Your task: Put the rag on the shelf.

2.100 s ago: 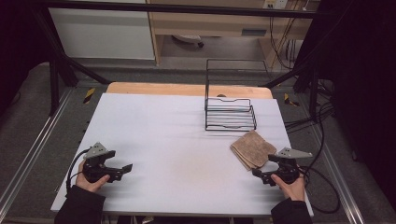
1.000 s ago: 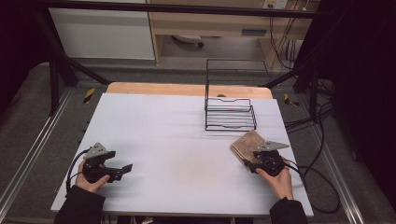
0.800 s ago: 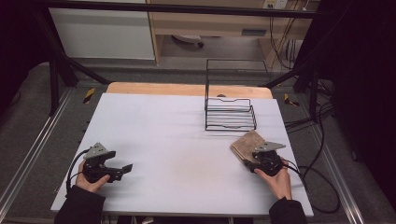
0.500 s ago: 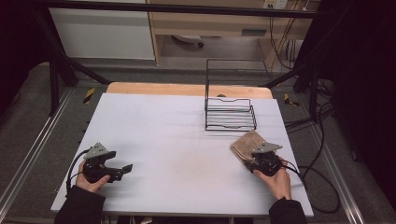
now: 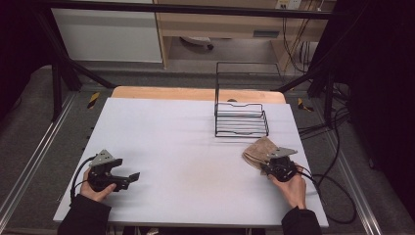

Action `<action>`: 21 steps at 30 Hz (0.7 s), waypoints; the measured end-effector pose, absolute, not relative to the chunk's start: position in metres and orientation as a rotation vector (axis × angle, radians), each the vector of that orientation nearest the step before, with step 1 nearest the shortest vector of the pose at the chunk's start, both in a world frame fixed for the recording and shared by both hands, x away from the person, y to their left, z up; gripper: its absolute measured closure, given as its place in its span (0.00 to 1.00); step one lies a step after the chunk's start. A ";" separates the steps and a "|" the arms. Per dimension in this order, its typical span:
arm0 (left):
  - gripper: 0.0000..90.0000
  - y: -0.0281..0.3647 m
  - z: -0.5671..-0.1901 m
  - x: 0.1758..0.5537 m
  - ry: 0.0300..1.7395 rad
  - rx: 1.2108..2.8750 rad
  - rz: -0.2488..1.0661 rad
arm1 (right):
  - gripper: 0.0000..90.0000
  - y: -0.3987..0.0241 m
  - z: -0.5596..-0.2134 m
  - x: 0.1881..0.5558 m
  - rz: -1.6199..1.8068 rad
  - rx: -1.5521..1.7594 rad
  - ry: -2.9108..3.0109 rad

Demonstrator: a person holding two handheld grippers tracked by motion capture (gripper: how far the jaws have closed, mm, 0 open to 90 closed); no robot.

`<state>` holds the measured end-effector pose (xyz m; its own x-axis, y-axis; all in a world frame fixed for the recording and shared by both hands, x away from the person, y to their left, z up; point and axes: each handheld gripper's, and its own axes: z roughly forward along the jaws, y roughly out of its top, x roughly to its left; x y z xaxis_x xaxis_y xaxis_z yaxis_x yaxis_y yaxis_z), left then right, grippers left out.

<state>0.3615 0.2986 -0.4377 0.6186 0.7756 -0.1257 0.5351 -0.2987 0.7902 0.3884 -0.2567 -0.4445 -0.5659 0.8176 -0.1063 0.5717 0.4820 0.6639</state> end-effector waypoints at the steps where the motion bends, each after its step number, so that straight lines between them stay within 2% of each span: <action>1: 0.07 0.299 -0.438 0.361 1.034 1.983 0.354 | 0.91 -0.257 -0.444 0.388 0.823 1.168 2.315; 14: 0.07 0.299 -0.437 0.362 1.035 1.980 0.353 | 0.92 -0.243 -0.431 0.380 0.921 1.184 2.355; 21: 0.08 0.300 -0.437 0.362 1.035 1.978 0.354 | 0.92 -0.221 -0.423 0.367 1.010 1.207 2.398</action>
<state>0.3615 0.2999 -0.4371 0.6168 0.7764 -0.1290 0.5344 -0.2928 0.7929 0.3673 -0.2208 -0.4234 -0.6154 0.7855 0.0651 0.5956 0.4093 0.6912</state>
